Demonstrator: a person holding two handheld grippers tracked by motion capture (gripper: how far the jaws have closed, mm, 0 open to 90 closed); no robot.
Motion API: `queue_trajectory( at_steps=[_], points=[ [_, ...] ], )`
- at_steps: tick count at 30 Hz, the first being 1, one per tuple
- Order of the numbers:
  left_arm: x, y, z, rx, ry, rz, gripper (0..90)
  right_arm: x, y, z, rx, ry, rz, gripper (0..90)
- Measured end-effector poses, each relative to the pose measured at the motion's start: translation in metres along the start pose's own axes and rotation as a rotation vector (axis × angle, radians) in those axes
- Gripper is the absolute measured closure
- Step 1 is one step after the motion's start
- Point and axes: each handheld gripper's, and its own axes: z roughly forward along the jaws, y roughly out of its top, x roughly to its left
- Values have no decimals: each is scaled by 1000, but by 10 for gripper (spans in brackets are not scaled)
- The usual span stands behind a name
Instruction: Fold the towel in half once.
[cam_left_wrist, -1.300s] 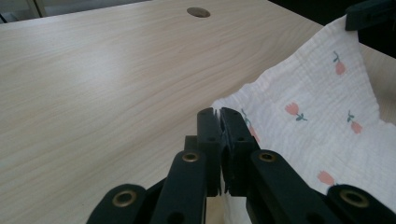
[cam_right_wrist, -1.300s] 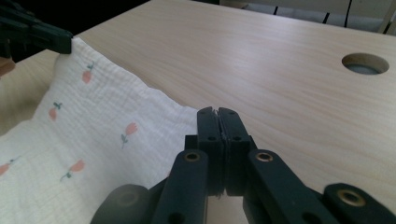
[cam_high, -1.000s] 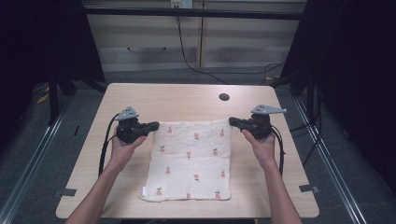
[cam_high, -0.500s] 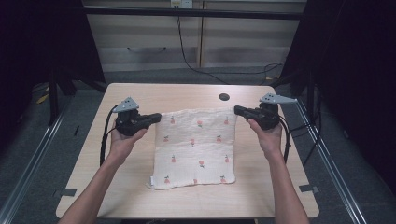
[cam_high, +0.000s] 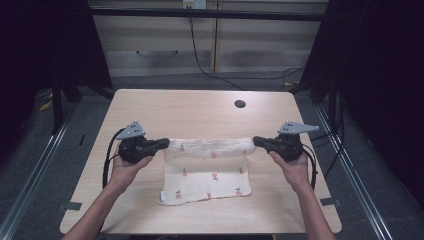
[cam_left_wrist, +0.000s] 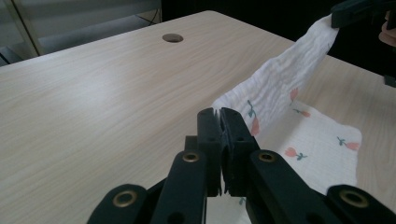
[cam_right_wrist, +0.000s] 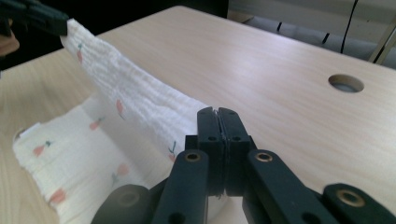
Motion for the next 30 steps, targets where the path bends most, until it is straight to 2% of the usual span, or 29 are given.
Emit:
queue_trajectory(
  at_steps=[5, 8, 13, 15, 16, 17, 18, 20, 23, 26, 27, 30],
  points=[
    [-11, -9, -10, 13, -21, 28, 876, 9, -12, -12, 15, 3, -2, 889],
    [-21, -14, -12, 30, -42, 51, 876, 14, -22, -14, 50, 3, -2, 889],
    [-27, -27, -10, 68, -61, 52, 876, 20, -40, -12, 89, 7, 12, 888],
    [-28, -37, -9, 87, -64, 51, 876, 23, -51, -11, 88, 12, 31, 887],
    [-28, -37, -9, 87, -64, 51, 876, 23, -51, -11, 88, 12, 31, 887],
    [-29, -48, -3, 119, -62, 50, 876, 28, -64, -8, 121, 23, 40, 887],
    [-29, -53, 0, 145, -68, 63, 876, 29, -66, -8, 127, 27, 43, 887],
    [-30, -60, 3, 163, -75, 51, 876, 31, -72, -6, 144, 34, 46, 887],
    [-32, -65, 3, 184, -76, 63, 875, 35, -75, -6, 160, 40, 33, 887],
    [-32, -71, 2, 198, -83, 54, 875, 36, -79, -7, 171, 45, 37, 884],
    [-32, -74, 2, 211, -89, 49, 875, 37, -81, -7, 179, 44, 36, 881],
    [-36, -83, 8, 268, -106, 68, 875, 40, -86, -5, 206, 46, 33, 871]
  ],
)
